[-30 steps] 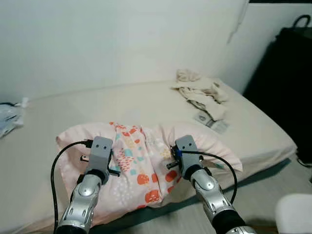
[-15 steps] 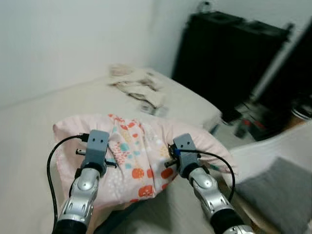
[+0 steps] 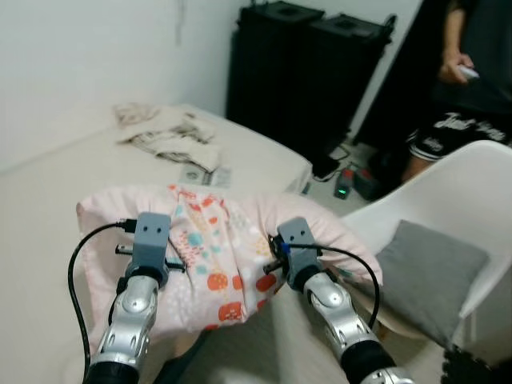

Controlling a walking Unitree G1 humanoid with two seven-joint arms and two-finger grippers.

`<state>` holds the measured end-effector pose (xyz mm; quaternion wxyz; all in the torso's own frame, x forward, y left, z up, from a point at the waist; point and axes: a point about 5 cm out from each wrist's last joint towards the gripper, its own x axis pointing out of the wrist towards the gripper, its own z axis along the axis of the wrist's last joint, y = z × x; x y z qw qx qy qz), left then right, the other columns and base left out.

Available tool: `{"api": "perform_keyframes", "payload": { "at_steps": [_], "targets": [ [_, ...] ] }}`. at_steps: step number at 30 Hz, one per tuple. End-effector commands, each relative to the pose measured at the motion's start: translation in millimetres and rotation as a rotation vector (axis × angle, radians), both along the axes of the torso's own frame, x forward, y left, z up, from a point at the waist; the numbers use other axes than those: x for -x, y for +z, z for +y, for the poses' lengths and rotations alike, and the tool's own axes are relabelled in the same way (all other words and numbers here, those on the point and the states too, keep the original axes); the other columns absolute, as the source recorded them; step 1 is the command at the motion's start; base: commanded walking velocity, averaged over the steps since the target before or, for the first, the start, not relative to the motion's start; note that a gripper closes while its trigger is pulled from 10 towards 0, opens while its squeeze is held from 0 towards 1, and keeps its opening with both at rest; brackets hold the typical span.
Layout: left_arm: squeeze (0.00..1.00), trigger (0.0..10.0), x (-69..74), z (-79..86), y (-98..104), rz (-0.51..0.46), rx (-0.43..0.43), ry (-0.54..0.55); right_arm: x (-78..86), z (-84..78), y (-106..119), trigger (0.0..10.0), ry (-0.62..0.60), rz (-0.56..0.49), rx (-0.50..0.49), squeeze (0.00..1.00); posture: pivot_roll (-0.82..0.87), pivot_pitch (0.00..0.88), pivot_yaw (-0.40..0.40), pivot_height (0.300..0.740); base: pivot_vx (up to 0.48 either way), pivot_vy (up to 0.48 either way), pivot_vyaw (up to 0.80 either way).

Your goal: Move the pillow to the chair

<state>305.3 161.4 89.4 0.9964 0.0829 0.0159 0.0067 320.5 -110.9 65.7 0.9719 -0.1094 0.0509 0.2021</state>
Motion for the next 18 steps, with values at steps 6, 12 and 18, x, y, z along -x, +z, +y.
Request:
{"api": "perform_keyframes", "payload": {
  "at_steps": [6, 12, 18],
  "targets": [
    [0.00, 10.0, -2.2, -10.0, -3, 0.026, -0.026, -0.034, -7.4, 7.9, 14, 10.0, 0.027, -0.052, -0.014, 0.00, -0.03, 0.034, -0.096, 0.740, 0.000, 0.000, -0.80],
    [0.00, 10.0, -5.8, -11.7, -1, 0.027, -0.037, -0.051, -6.5, 7.5, 11, 10.0, 0.014, -0.041, -0.014, 0.00, -0.02, 0.035, -0.081, 0.740, 0.000, 0.000, -0.80],
    [0.00, 10.0, -8.0, -12.2, 1, 0.026, -0.059, -0.082, -6.8, 7.2, 10, 10.0, -0.011, -0.036, -0.026, 0.00, -0.01, 0.038, -0.056, 0.740, 0.000, 0.000, -0.80]
  ]
}}
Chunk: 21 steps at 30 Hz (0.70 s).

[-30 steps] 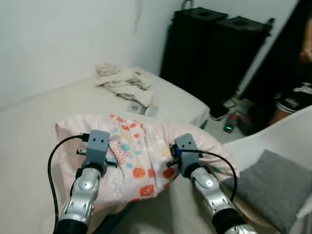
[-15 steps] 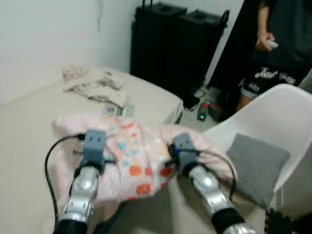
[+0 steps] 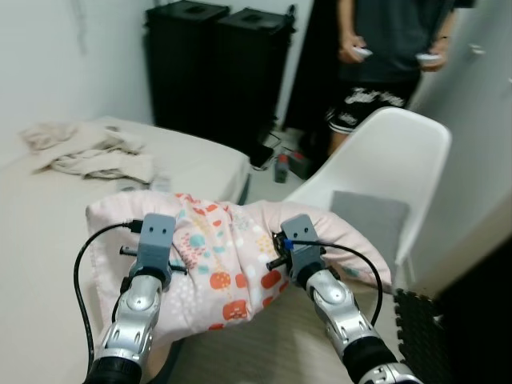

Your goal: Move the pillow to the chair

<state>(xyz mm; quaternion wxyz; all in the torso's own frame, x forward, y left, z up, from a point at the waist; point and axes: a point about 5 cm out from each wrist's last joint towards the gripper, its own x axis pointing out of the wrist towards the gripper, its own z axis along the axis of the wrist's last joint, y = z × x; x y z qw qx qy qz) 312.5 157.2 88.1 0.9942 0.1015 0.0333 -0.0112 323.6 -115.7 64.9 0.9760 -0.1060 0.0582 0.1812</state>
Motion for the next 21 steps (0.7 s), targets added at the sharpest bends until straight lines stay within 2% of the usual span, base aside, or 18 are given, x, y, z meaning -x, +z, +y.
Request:
{"api": "perform_keyframes", "payload": {
  "at_steps": [1, 15, 21],
  "targets": [
    [0.00, 10.0, -0.9, -7.7, 2.3, -0.010, -0.023, -0.050, -3.1, 11.7, 10.0, 10.0, 0.029, -0.046, -0.025, 0.00, -0.01, 0.038, -0.056, 0.740, 0.000, 0.000, -0.80],
    [0.00, 10.0, -2.0, -6.8, 1.6, 0.014, -0.059, -0.104, 0.9, 8.0, 2.7, 10.0, -0.035, -0.039, -0.037, 0.00, 0.00, 0.045, 0.016, 0.740, 0.000, 0.000, -0.80],
    [0.00, 10.0, -4.6, -11.5, 1.9, 0.018, -0.055, -0.117, 2.1, 4.1, 1.5, 10.0, -0.032, -0.056, 0.023, 0.00, 0.00, 0.048, 0.022, 0.740, 0.000, 0.000, -0.80]
  ]
}}
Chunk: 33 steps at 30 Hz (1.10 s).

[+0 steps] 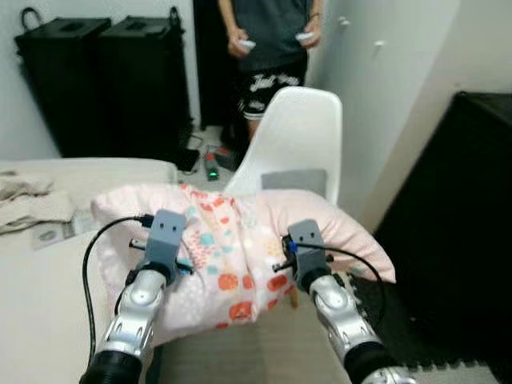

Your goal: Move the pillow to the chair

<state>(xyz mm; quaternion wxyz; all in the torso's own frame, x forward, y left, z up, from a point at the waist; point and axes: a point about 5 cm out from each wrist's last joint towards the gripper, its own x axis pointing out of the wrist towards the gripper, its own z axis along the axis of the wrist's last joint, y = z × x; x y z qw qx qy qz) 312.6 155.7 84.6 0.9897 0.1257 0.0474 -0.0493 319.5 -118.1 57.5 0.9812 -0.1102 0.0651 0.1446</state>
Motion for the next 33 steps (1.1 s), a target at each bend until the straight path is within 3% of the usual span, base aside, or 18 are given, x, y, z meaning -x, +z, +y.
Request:
{"api": "perform_keyframes", "payload": {
  "at_steps": [1, 12, 18, 33],
  "targets": [
    [0.00, 10.0, -4.4, -10.8, 5.4, -0.017, -0.005, -0.045, -1.8, 6.4, 8.8, 10.0, 0.044, -0.057, -0.001, 0.00, 0.00, 0.048, 0.022, 0.740, 0.000, 0.000, -0.80],
    [0.00, 10.0, -4.7, -10.0, 4.4, -0.006, 0.020, -0.054, -0.8, 4.3, 8.7, 10.0, 0.003, -0.056, -0.036, 0.00, -0.01, 0.051, 0.032, 0.740, 0.000, 0.000, -0.80],
    [0.00, 10.0, -7.5, -13.0, 11.1, -0.025, 0.074, -0.051, -4.2, 1.9, 16.3, 10.0, -0.019, -0.056, -0.158, 0.00, -0.02, 0.046, 0.021, 0.740, 0.000, 0.000, -0.80],
    [0.00, 10.0, -8.0, -10.8, 13.4, -0.044, 0.053, -0.050, -6.2, 0.6, 16.7, 10.0, -0.018, -0.053, -0.137, 0.00, -0.02, 0.028, 0.008, 0.740, 0.000, 0.000, -0.80]
  ]
}}
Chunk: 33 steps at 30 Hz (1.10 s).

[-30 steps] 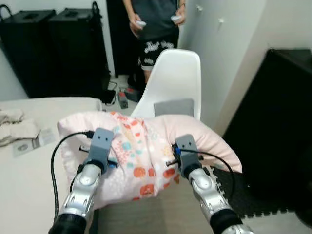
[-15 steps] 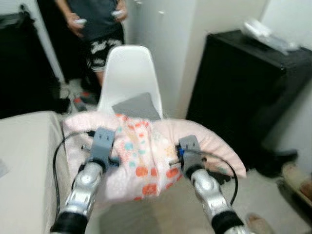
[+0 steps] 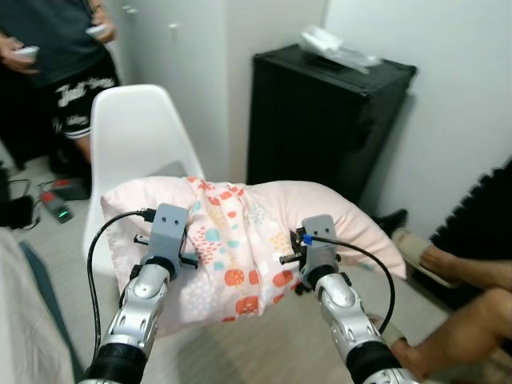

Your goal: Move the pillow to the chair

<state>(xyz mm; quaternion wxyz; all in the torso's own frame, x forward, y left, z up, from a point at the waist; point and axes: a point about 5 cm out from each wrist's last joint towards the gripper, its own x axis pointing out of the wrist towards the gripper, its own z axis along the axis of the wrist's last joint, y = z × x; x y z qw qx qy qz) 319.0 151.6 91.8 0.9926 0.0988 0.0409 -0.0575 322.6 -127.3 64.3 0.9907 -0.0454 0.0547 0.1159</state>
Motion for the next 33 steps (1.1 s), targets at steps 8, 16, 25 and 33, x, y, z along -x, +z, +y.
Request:
{"api": "perform_keyframes", "payload": {
  "at_steps": [8, 16, 25, 33],
  "targets": [
    [0.00, 10.0, -2.8, -9.2, 5, -0.023, -0.011, -0.035, -3.8, 8.5, 10, 10.0, 0.057, -0.033, -0.025, 0.00, -0.02, 0.026, 0.001, 0.740, 0.000, 0.000, -0.80],
    [0.00, 10.0, -3.8, -8.2, 3, 0.003, 0.028, -0.010, -4.3, 5.2, 10, 10.0, 0.048, -0.026, -0.019, 0.00, -0.03, 0.032, -0.003, 0.740, 0.000, 0.000, -0.80],
    [0.00, 10.0, -4.3, -8.2, 2, 0.018, 0.046, -0.003, -3.8, 2.4, 9, 10.0, 0.043, -0.020, -0.017, 0.00, -0.03, 0.034, -0.008, 0.740, 0.000, 0.000, -0.80],
    [0.00, 10.0, -2.1, -17.6, -4, 0.035, -0.008, -0.053, -3.5, -1.1, 8, 10.0, 0.034, -0.015, -0.009, 0.00, -0.04, 0.038, -0.008, 0.740, 0.000, 0.000, -0.80]
  ]
}}
